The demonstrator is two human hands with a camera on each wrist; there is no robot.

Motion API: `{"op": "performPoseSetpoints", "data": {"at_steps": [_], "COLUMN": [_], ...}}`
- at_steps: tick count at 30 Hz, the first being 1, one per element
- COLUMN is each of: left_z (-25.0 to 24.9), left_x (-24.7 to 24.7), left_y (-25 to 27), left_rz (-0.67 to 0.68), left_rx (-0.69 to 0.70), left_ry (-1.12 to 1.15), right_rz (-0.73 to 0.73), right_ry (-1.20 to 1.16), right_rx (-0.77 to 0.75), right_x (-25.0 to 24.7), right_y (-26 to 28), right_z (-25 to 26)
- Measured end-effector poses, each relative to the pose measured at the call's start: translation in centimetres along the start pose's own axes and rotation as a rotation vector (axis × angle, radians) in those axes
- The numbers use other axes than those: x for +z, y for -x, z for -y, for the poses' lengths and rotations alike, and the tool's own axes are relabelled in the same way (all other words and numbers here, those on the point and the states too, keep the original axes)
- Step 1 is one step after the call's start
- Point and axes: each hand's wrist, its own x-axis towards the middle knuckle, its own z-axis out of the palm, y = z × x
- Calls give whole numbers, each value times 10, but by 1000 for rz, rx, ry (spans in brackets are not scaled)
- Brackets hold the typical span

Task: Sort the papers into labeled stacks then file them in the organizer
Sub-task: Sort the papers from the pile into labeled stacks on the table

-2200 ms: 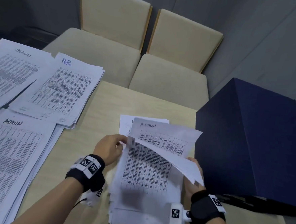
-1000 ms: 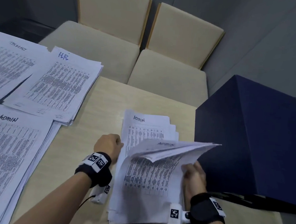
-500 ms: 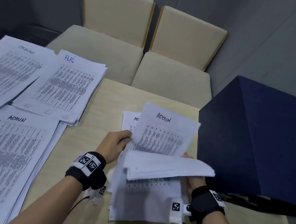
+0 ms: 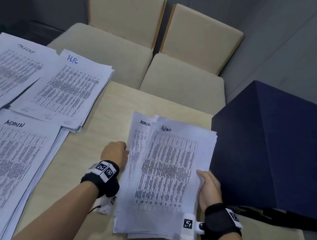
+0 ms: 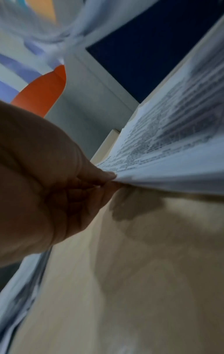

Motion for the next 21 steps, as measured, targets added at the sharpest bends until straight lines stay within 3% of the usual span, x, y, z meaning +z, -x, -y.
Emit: {"op": "performPoseSetpoints", "data": {"at_steps": [5,8,11,13,15,17,18,19,21], "left_z": [1,4,7,7,4,2,2,1,2], "left_x": [-22,-26,-24,-23,-21,-18,-16,-13,-9], "left_y": [4,1,5,9,16,17,16,14,9], "left_rz": [-42,-87,-134,-16,239,413,432,388,92], "left_rx": [97,148,169,188,215,220,214,184,22], "left_ry": [-333,-171,182,525,852,910,872,810,591], "right_rz": [34,61,55,49,51,63,66,72,69], "right_ry": [56,85,148,169,142,129,133,136,136], "right_rx": [14,-18,-58,-83,-95,-88,-77,-72,-72], "right_x": [-1,4,7,9,10,10,10,9,7], "right_y": [0,1,2,3,3,3,3,4,3], "right_z": [-2,1,7,8,8,7,8,8,7]}}
